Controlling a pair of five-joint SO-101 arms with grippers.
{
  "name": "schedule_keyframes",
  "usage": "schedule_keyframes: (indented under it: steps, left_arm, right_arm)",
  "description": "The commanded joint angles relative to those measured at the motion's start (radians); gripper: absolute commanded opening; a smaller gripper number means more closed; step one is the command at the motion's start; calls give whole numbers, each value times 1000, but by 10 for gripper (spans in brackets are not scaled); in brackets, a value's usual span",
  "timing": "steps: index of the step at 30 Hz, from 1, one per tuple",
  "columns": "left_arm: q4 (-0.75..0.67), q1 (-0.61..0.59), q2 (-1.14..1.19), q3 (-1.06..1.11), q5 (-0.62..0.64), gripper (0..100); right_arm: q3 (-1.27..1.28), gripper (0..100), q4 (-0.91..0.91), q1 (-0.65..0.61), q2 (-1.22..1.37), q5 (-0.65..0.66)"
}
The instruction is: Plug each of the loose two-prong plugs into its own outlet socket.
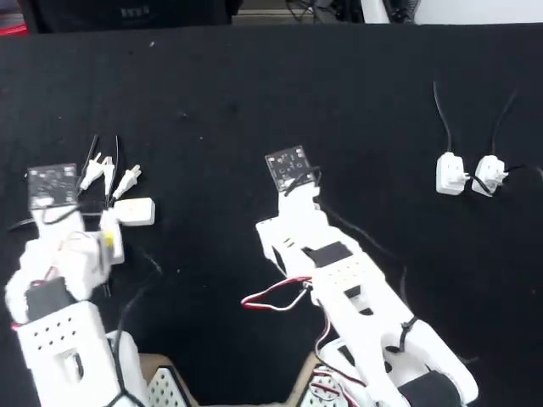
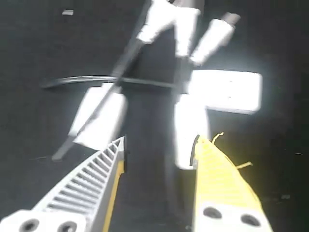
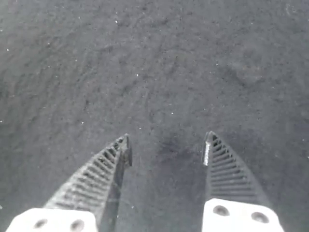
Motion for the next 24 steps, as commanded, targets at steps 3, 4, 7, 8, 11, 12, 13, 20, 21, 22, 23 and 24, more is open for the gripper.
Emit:
schedule_keyframes:
  steps: [3, 4, 7, 8, 11, 12, 13, 20, 21, 22, 23, 24]
  left_arm:
    - [-9, -131, 204, -104, -255, 234]
    - [-25, -136, 244, -104, -282, 234]
    - [-118, -139, 354, -102, -321, 234]
    - [-160, -142, 387, -102, -328, 234]
    - [-293, -170, 477, -102, -359, 234]
    - [-336, -173, 502, -102, -368, 234]
    - [-376, -185, 525, -102, -373, 234]
    - [-509, -223, 695, -188, -367, 234]
    - [-508, -225, 727, -217, -367, 234]
    - [-505, -226, 763, -249, -364, 234]
    - [-505, -231, 795, -280, -348, 234]
    - [-506, -243, 830, -315, -321, 234]
  right_arm:
    - [-2, 230, -26, -17, -19, -11]
    - [-2, 230, -26, -17, -19, -11]
    - [-1, 230, -26, -17, -18, -11]
    - [-1, 230, -26, -17, -18, -11]
    - [-1, 230, -26, -17, -18, -11]
    - [1, 230, -26, -17, -18, -11]
    - [1, 230, -26, -17, -18, -11]
    - [1, 230, -31, -17, -18, -9]
    - [1, 230, -31, -17, -18, -9]
    - [1, 230, -31, -17, -18, -9]
    - [1, 230, -31, -17, -18, -9]
    - [1, 230, -32, -17, -16, -9]
